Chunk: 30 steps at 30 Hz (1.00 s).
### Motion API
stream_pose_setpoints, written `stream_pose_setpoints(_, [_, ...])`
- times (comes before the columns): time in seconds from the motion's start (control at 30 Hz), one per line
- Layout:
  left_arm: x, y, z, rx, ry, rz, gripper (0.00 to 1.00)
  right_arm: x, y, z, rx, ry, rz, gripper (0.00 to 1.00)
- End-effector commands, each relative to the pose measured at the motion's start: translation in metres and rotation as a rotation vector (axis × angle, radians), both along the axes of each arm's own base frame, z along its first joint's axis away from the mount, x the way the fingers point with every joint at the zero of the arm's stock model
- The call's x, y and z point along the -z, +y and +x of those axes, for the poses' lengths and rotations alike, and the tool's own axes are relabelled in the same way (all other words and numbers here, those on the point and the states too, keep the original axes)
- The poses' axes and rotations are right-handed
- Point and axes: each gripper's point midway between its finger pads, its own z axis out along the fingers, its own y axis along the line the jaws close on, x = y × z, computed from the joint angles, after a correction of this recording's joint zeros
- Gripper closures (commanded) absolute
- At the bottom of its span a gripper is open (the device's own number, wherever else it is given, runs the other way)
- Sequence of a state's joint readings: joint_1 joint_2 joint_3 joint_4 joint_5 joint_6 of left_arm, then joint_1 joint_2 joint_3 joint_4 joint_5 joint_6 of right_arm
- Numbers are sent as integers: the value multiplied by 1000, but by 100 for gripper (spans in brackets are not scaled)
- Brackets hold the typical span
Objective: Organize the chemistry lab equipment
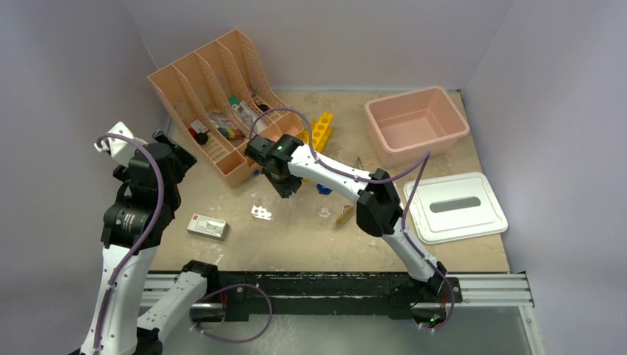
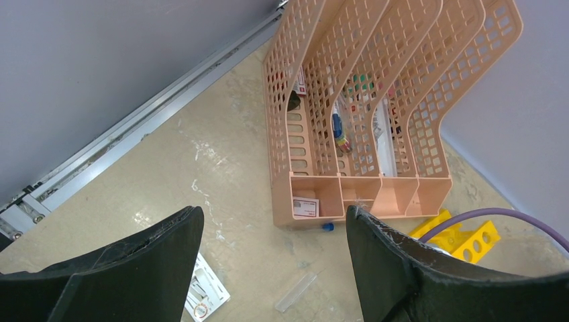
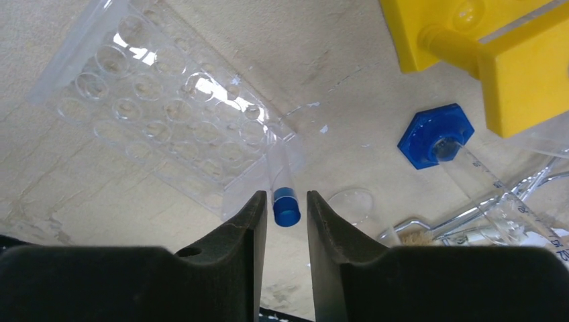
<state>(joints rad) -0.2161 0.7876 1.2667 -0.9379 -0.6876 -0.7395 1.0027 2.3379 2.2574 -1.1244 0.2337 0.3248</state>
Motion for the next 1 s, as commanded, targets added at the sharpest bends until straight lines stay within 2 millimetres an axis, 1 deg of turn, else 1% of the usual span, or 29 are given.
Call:
stream_pose_setpoints(0.0, [-5,0,7,3,-24,7,23,-12,8,-4,1,16,44,69])
stream_pose_setpoints(0.23, [-4,-1,6,7,-24,7,23,-33,26,-10,-14,29,178,63])
stream_pose_setpoints(0.3, [-4,0,6,6,-25,8,23,-37,28,-10,-3,27,192,62])
stream_pose_setpoints(0.37, [-4,0,5,6,-25,10,23,-40,22,-5,26,2,171,60])
stream_pose_setpoints(0.43, [-5,0,5,7,-25,9,23,-45,12,3,67,-41,137,58])
stream_pose_setpoints(0.53, [-4,0,4,9,-20,9,23,-54,1,11,106,-87,120,56])
stream_pose_setpoints(0.6, [-4,-1,4,11,-19,8,23,-63,1,13,112,-106,140,52])
stream_pose_setpoints(0.7, [-2,-2,5,18,-13,5,23,-83,8,15,106,-129,220,48])
stream_pose_setpoints(0.77, [2,-4,6,26,-3,4,23,-98,15,17,106,-153,294,48])
stream_pose_setpoints(0.83, [7,-6,7,38,11,3,23,-108,18,21,125,-176,353,48])
stream_pose_setpoints(0.9, [15,-9,9,60,34,11,23,-119,16,27,160,-205,407,48])
stream_pose_setpoints(0.97, [24,-22,18,160,55,32,23,-131,10,35,201,-247,458,50])
